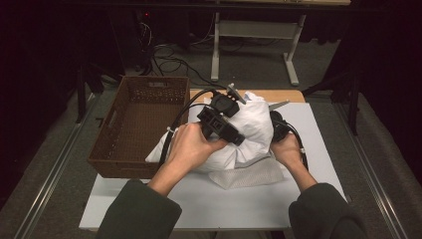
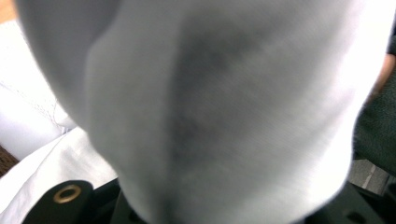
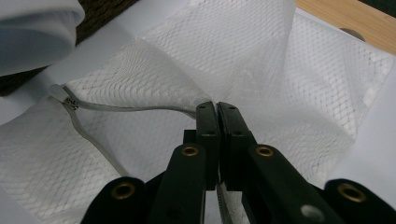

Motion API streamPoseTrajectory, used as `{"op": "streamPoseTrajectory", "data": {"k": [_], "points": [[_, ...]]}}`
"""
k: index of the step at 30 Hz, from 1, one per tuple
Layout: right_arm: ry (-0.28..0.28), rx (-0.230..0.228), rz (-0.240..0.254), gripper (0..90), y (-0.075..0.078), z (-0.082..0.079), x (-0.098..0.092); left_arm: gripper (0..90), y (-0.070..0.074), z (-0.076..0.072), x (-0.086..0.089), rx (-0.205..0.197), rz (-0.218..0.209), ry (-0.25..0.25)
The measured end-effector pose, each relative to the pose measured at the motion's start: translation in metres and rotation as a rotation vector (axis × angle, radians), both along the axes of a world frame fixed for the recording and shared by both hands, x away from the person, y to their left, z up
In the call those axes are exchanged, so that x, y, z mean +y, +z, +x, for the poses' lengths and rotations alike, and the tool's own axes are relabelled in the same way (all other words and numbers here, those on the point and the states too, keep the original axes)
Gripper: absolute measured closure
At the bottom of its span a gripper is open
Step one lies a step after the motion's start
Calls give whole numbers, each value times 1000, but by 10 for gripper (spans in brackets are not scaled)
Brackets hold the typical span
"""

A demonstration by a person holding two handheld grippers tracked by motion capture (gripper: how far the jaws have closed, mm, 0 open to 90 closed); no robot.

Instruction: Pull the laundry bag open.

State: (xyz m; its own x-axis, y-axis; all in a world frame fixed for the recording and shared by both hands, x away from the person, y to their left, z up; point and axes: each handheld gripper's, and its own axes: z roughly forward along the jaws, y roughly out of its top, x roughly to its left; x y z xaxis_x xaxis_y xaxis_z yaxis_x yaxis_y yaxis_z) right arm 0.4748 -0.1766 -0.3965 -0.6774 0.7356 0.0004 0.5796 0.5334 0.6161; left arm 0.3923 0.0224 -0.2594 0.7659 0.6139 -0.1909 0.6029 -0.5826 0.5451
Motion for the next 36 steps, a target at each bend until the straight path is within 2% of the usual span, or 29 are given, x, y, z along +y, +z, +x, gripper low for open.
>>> {"op": "streamPoseTrajectory", "data": {"k": [6,10,16,25,28,32,36], "points": [[-3,-1,-4,889,-2,1,-7,623,0,-1,-5,5,-20,-17],[-6,3,-6,888,-3,-1,-8,623,5,-5,-10,-18,-31,-31],[1,8,-16,888,-2,-2,-7,622,8,-9,-18,-29,-37,-51],[-1,12,-17,887,-2,0,-8,619,30,-17,-28,-63,-92,-96],[-3,15,-18,887,-3,-1,-10,618,28,-18,-29,-63,-101,-102],[-6,20,-22,887,-4,-1,-12,618,22,-17,-26,-45,-147,-105],[-8,22,-23,887,-5,1,-14,618,25,-20,-29,-44,-170,-120]]}}
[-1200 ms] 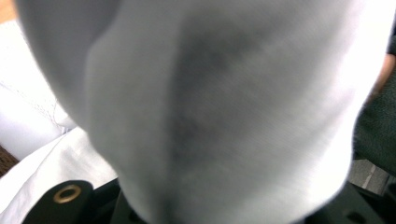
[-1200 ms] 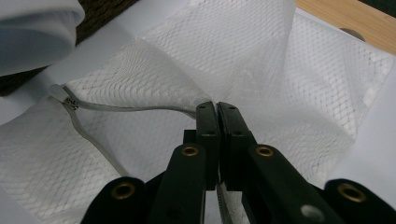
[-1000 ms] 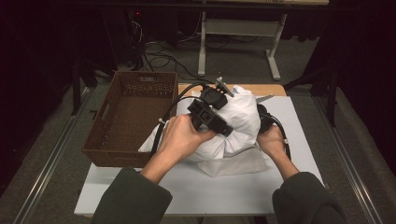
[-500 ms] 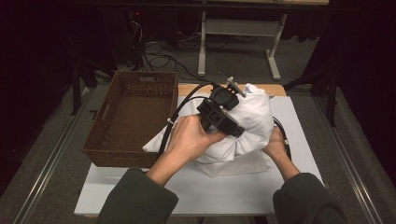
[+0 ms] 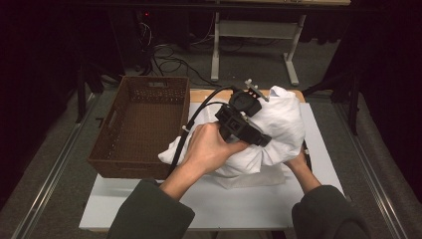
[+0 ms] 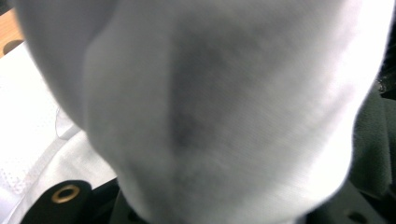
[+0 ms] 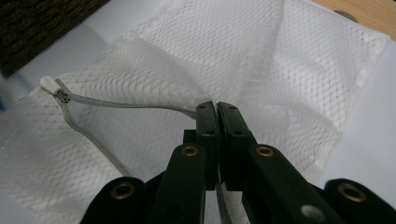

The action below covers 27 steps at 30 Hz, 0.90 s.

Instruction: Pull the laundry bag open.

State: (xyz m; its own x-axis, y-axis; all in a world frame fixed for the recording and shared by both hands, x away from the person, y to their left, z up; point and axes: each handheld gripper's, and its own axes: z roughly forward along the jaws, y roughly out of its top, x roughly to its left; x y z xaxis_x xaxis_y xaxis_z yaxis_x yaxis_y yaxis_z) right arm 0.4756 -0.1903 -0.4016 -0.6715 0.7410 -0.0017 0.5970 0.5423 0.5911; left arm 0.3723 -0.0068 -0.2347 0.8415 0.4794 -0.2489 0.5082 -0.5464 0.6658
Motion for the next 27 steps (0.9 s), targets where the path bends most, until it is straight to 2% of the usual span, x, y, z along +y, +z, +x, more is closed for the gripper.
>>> {"op": "streamPoseTrajectory", "data": {"k": [5,8,11,13,16,20,23,27], "points": [[-2,0,-10,887,1,-1,-1,615,11,-10,-2,-14,-8,-34],[-1,3,-17,887,3,-2,-2,614,18,-15,0,-21,-38,-40],[-3,-1,-19,887,2,-3,-1,614,20,-18,1,-29,-35,-46],[-8,3,-18,887,2,-4,1,614,17,-18,2,-30,-22,-41],[-2,-2,-23,887,2,-4,1,612,1,-12,10,-5,-30,-25],[-6,-1,-11,888,3,-4,-2,607,-33,-4,32,49,-46,10],[-14,6,0,888,3,-3,-5,605,-62,0,41,79,-27,40],[-12,5,3,888,2,-2,-3,603,-96,5,41,117,-1,54]]}}
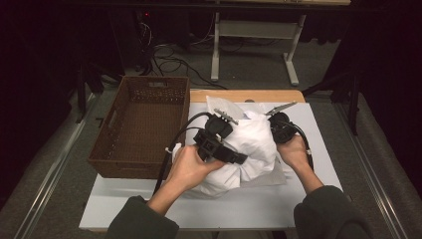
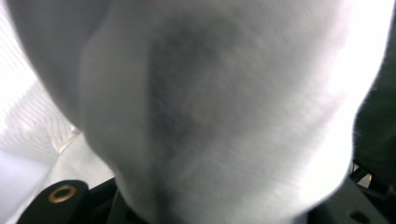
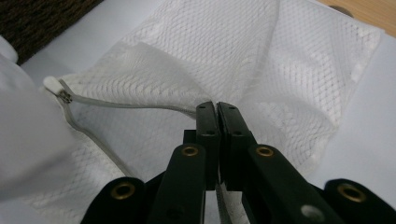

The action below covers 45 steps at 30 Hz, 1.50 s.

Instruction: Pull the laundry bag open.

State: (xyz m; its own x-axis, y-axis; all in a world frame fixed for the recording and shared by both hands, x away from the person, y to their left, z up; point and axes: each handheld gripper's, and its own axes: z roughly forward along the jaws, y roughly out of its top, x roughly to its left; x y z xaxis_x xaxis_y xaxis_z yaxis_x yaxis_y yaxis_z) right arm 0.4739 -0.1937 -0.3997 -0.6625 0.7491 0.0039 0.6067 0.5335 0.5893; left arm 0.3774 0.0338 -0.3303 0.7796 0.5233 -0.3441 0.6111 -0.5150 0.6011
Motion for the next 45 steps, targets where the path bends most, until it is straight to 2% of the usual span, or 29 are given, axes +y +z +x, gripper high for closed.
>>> {"op": "streamPoseTrajectory", "data": {"k": [5,9,12,18,25,26,29,31,34,38,42,45], "points": [[8,-5,-5,889,2,-2,6,601,-31,5,-6,13,32,18],[14,-7,-4,890,3,-3,5,594,-46,10,-9,15,35,33],[16,-6,-1,890,4,-5,4,575,-55,14,-12,5,56,51],[32,-16,-1,891,6,-8,7,561,-75,22,-20,-29,135,84],[38,-13,-1,893,7,-9,11,574,-99,34,-27,-49,229,124],[48,-26,0,893,7,-9,11,576,-101,36,-28,-47,239,131],[54,-32,10,894,9,-11,12,583,-108,45,-27,-64,277,180],[59,-32,16,894,10,-13,14,583,-114,53,-25,-53,283,215],[63,-33,13,894,9,-14,16,549,-117,57,-24,-39,282,237],[60,-30,7,893,8,-12,17,390,-113,52,-21,-46,269,185],[53,-25,4,893,9,-12,16,275,-101,43,-18,-56,249,176],[46,-24,2,893,10,-12,16,229,-90,37,-14,-63,244,156]]}}
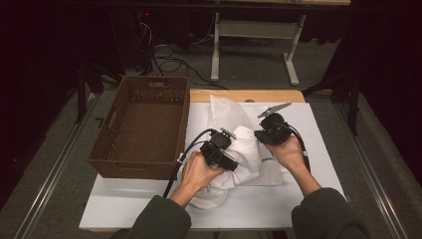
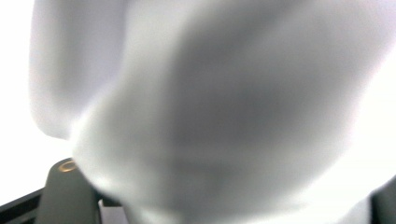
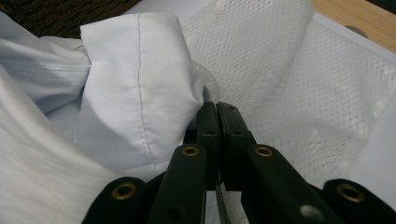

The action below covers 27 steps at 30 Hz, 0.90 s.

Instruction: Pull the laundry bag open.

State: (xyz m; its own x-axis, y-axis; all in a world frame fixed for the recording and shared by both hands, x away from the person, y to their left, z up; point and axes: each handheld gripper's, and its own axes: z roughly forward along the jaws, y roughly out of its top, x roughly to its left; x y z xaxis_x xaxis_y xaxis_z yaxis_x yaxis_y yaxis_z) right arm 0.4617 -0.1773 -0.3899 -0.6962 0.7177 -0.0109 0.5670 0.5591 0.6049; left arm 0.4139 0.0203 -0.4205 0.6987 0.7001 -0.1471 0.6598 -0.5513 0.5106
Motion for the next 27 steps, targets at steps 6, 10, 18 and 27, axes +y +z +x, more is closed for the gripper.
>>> {"op": "streamPoseTrajectory", "data": {"k": [6,10,18,27], "points": [[3,1,-7,893,-1,1,2,186,25,-14,7,-34,0,-11],[2,2,-8,892,-2,1,3,182,36,-18,11,-51,-5,-23],[-3,3,-9,892,-3,2,2,589,31,-11,10,-60,-98,-81],[25,-38,33,893,-1,-3,5,818,-15,9,-33,-19,2,-99]]}}
